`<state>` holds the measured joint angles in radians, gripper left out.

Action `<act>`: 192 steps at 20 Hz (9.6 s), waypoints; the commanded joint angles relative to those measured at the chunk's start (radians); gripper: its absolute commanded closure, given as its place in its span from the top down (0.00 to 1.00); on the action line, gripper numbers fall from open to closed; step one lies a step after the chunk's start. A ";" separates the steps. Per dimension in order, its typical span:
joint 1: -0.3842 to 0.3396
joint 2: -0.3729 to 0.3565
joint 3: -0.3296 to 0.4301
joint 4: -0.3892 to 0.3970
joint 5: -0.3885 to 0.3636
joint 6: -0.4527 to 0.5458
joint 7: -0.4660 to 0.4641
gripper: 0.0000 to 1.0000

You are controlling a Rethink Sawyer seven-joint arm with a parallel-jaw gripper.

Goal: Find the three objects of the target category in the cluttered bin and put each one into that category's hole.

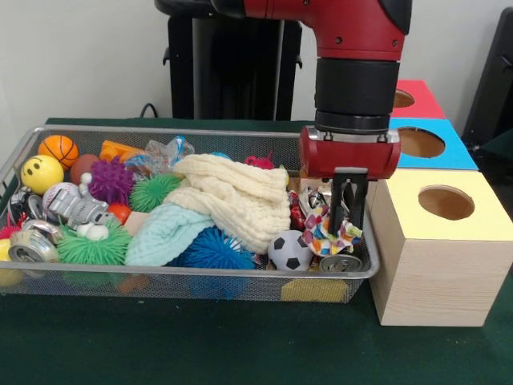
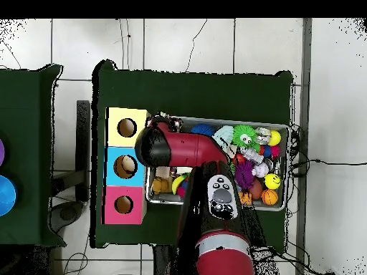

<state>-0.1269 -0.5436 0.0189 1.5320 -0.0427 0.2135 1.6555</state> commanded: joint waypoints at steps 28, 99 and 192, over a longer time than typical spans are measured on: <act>0.072 -0.155 -0.022 0.216 0.173 0.301 0.269 0.00; 0.294 -0.016 -0.201 -0.078 0.365 0.499 0.386 0.00; 0.259 0.163 -0.156 -0.252 0.291 0.544 0.205 0.00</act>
<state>0.1590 -0.4372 -0.1999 1.2551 0.2874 0.6373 1.7595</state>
